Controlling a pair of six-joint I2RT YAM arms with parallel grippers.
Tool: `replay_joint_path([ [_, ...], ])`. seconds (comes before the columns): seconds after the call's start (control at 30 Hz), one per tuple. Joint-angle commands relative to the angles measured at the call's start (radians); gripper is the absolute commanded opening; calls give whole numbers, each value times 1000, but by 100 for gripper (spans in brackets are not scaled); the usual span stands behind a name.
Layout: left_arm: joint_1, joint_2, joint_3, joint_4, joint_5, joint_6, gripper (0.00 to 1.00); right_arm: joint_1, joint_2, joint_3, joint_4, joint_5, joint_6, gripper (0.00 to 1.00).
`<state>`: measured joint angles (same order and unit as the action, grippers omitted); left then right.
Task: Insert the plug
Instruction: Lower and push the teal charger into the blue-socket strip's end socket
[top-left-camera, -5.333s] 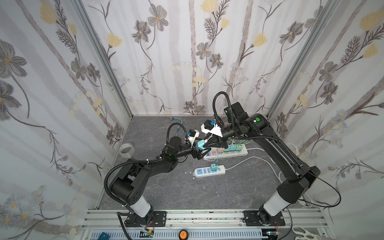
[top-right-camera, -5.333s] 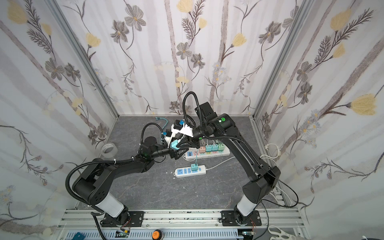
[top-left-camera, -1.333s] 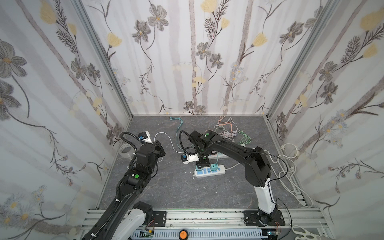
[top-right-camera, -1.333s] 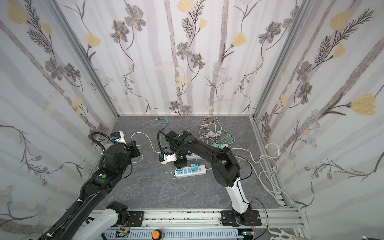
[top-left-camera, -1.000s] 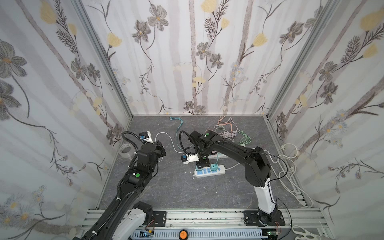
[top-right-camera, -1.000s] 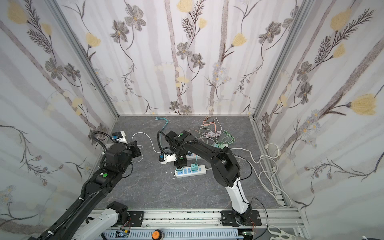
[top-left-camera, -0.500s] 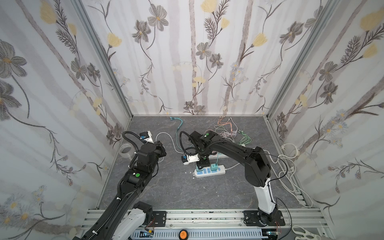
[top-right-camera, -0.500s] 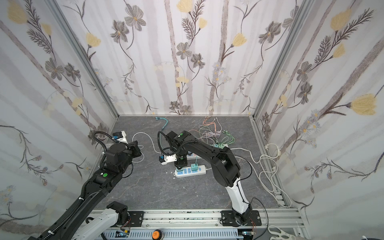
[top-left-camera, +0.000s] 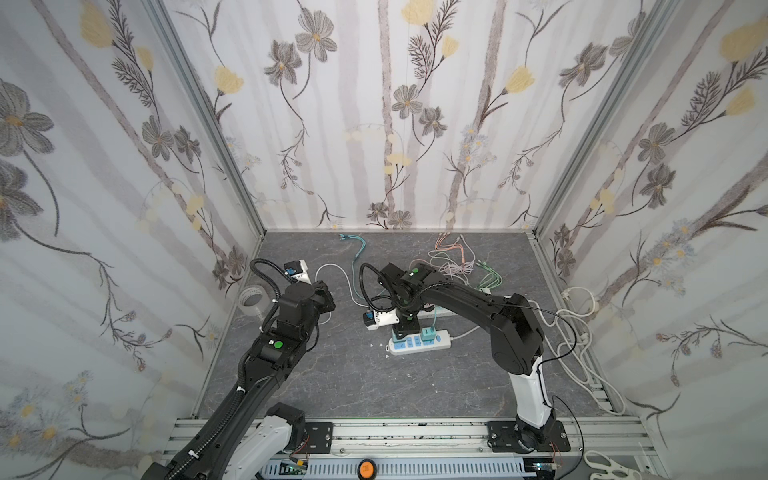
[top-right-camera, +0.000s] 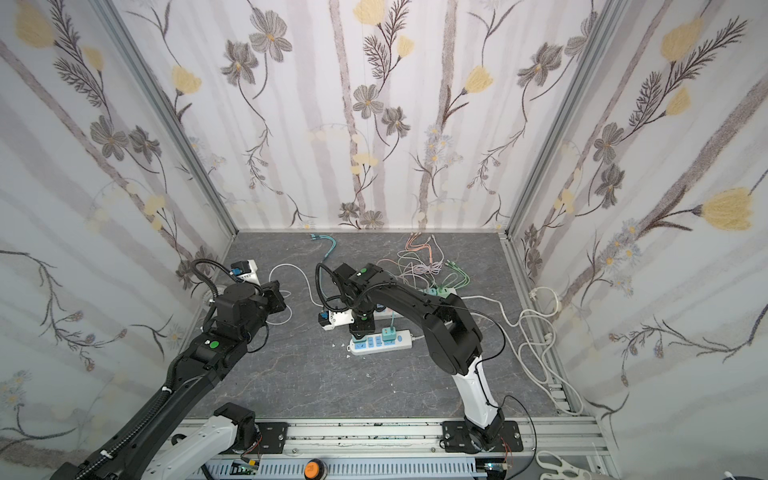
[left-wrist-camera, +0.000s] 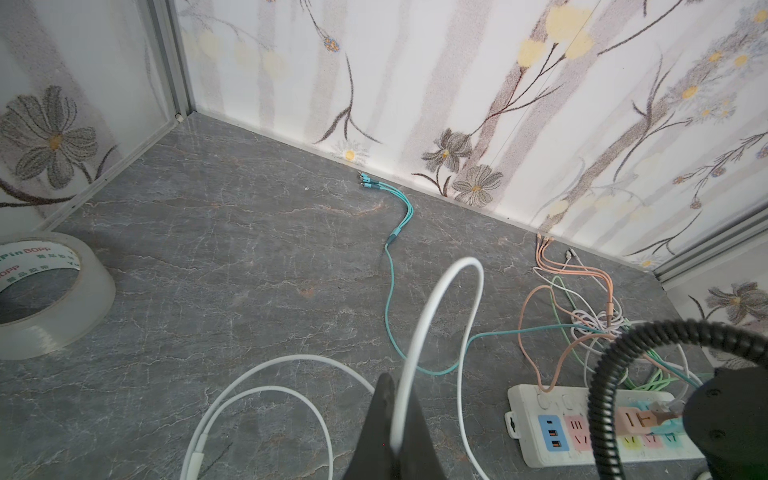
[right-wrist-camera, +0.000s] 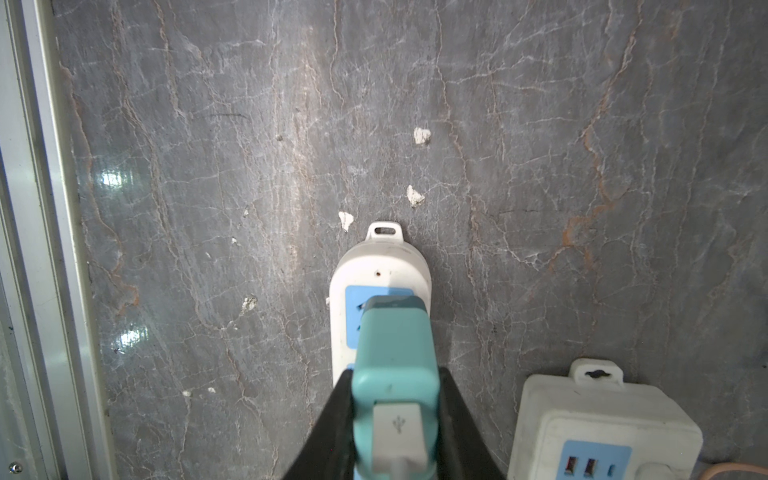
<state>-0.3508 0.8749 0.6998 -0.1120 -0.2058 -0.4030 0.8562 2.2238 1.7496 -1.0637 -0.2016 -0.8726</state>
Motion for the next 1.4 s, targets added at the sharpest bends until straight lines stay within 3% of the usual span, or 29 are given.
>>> replay_joint_path([
  [0.0, 0, 4, 15, 27, 0, 4, 0, 8, -33, -55, 77, 26, 11, 0],
  [0.53, -1, 8, 15, 17, -4, 0, 0, 49, -63, -227, 175, 117, 51, 0],
  [1.03, -33, 166, 73, -9, 97, -3, 0, 47, -161, -352, 149, 218, 266, 0],
  [1.37, -89, 240, 103, 29, 85, -13, 0, 7, -254, -473, 146, 162, 157, 0],
])
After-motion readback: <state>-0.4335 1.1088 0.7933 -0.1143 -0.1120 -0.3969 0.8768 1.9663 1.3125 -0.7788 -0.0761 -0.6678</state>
